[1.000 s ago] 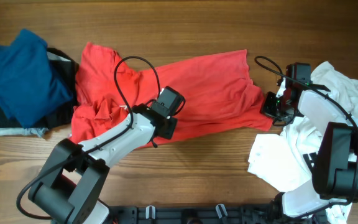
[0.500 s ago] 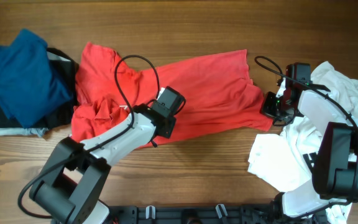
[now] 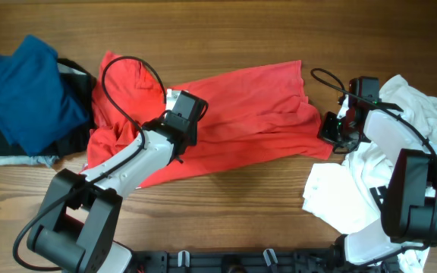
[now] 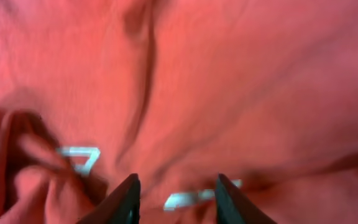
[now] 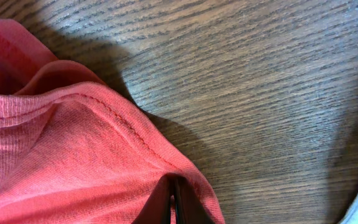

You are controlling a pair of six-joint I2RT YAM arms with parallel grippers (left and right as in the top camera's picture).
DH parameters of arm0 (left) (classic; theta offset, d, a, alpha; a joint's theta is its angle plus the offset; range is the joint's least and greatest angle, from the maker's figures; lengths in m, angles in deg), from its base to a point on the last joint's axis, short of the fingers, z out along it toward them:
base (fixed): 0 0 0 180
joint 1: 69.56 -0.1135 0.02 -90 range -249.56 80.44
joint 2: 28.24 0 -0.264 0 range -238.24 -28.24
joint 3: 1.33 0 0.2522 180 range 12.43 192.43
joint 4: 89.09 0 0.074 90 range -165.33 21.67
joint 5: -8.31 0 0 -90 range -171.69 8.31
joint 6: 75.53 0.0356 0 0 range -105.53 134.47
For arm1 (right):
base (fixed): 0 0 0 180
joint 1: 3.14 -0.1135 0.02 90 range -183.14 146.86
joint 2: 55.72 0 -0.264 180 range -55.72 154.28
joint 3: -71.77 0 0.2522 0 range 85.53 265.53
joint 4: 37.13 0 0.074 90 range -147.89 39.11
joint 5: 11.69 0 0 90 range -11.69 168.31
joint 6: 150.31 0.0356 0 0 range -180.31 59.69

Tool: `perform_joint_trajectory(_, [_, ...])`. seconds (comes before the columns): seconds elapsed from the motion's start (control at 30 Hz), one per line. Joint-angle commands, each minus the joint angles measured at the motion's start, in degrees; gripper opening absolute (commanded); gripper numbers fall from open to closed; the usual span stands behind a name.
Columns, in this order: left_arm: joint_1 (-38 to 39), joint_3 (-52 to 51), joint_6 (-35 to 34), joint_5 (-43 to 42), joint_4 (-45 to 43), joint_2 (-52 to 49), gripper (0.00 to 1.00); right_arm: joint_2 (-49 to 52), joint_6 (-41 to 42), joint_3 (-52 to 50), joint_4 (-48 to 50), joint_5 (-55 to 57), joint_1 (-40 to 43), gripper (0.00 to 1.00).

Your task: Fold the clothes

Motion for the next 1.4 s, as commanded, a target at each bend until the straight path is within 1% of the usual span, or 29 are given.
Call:
perform_joint_trajectory(0.0, [-0.48,0.07,-4.46,-0.44,7.17,4.00,0.38,1.33,-0.22,-2.16,-0.76,2.82,0.63,0.05])
perform_joint_trajectory(0.03, [-0.68,0.07,-5.51,-0.44,8.81,4.81,0.38,1.33,-0.50,-2.16,-0.61,2.84,0.63,0.04])
perform_joint_trajectory(0.1, [-1.90,0.04,-9.84,-0.44,13.86,6.49,0.37,1.33,-0.85,-2.03,-0.83,4.87,0.74,0.04])
perform_joint_trajectory(0.17, [-3.56,-0.07,-13.68,-0.48,16.55,6.36,0.37,1.33,3.96,-1.99,-2.14,9.20,1.62,0.04])
perform_joint_trajectory(0.2, [-4.68,-0.48,-15.63,-0.57,17.35,6.16,0.37,1.33,4.79,-1.99,-2.34,9.01,2.51,0.04])
perform_joint_trajectory(0.27, [-6.58,-1.70,-17.66,-1.14,17.57,6.10,0.39,1.31,2.23,-1.95,-1.44,5.22,3.85,0.04])
perform_joint_trajectory(0.3, [-7.89,-2.78,-18.93,-2.36,17.51,6.10,0.39,1.27,-3.67,-1.68,-0.44,-1.18,4.39,0.05])
perform_joint_trajectory(0.37, [-9.44,-4.48,-20.74,-3.76,17.55,6.10,0.40,0.92,-10.47,-1.22,0.26,-11.43,4.37,0.11])
perform_joint_trajectory(0.4, [-9.94,-5.20,-20.81,-3.74,17.55,6.10,0.41,0.85,-12.31,-1.14,0.57,-15.69,4.37,0.17])
perform_joint_trajectory(0.47, [-10.34,-6.34,-20.81,-3.74,17.53,6.08,0.41,0.87,-15.63,-1.14,0.39,-21.66,4.37,0.40])
perform_joint_trajectory(0.53, [-10.32,-7.45,-20.83,-3.93,17.44,6.08,0.42,0.90,-15.76,-1.16,-0.94,-21.88,4.35,0.50])
perform_joint_trajectory(0.57, [-10.32,-8.22,-20.83,-4.17,17.09,6.08,0.43,0.90,-15.89,-1.16,-1.84,-21.86,4.35,0.53])
perform_joint_trajectory(0.63, [-10.34,-9.38,-20.83,-4.35,16.83,6.08,0.43,0.92,-16.68,-1.29,-2.78,-21.70,4.35,0.54])
perform_joint_trajectory(0.67, [-10.34,-10.14,-20.83,-4.33,16.65,6.08,0.43,1.03,-16.65,-1.42,-3.61,-20.63,4.35,0.57])
perform_joint_trajectory(0.77, [-10.34,-11.85,-20.83,-4.33,15.04,6.08,0.45,1.11,-16.65,-2.14,-4.04,-19.85,4.20,0.59])
perform_joint_trajectory(0.8, [-10.34,-12.26,-20.83,-4.33,14.47,6.08,0.45,1.11,-16.59,-2.54,-3.76,-18.88,4.20,0.58])
perform_joint_trajectory(0.83, [-10.34,-12.55,-20.85,-4.33,14.14,6.08,0.46,1.11,-16.46,-3.19,-3.15,-17.59,4.17,0.54])
perform_joint_trajectory(0.87, [-10.34,-12.61,-20.83,-4.33,14.05,6.08,0.47,1.11,-16.44,-3.76,-2.73,-16.13,4.11,0.44])
perform_joint_trajectory(0.9, [-10.34,-12.61,-20.83,-4.33,14.05,6.08,0.47,1.11,-16.35,-4.11,-2.78,-13.94,4.09,0.21])
perform_joint_trajectory(0.93, [-10.34,-12.61,-20.83,-4.33,14.12,6.08,0.47,1.11,-14.93,-4.17,-3.21,-11.45,4.09,0.08])
perform_joint_trajectory(0.97, [-10.34,-12.61,-20.83,-4.35,14.47,6.08,0.47,1.11,-12.98,-4.17,-3.80,-8.68,4.09,0.04])
perform_joint_trajectory(1.0, [-10.34,-12.61,-20.87,-4.42,15.13,6.08,0.47,1.11,-9.18,-4.17,-4.85,-4.33,4.13,0.04])
perform_joint_trajectory(1.13, [-10.34,-12.61,-21.03,-8.68,15.69,6.10,0.52,1.11,-1.81,-4.15,-7.67,4.96,5.29,0.04])
perform_joint_trajectory(1.2, [-10.34,-12.61,-20.98,-9.05,15.67,6.10,0.54,1.09,2.01,-4.15,-9.16,8.63,7.54,0.04])
perform_joint_trajectory(1.3, [-10.32,-12.59,-20.37,-9.09,15.82,6.16,0.55,0.39,3.45,-4.15,-9.84,9.31,11.17,0.04])
perform_joint_trajectory(1.37, [-10.34,-12.59,-20.35,-9.07,15.82,6.38,0.53,-1.36,1.38,-4.15,-9.73,8.87,12.83,0.04])
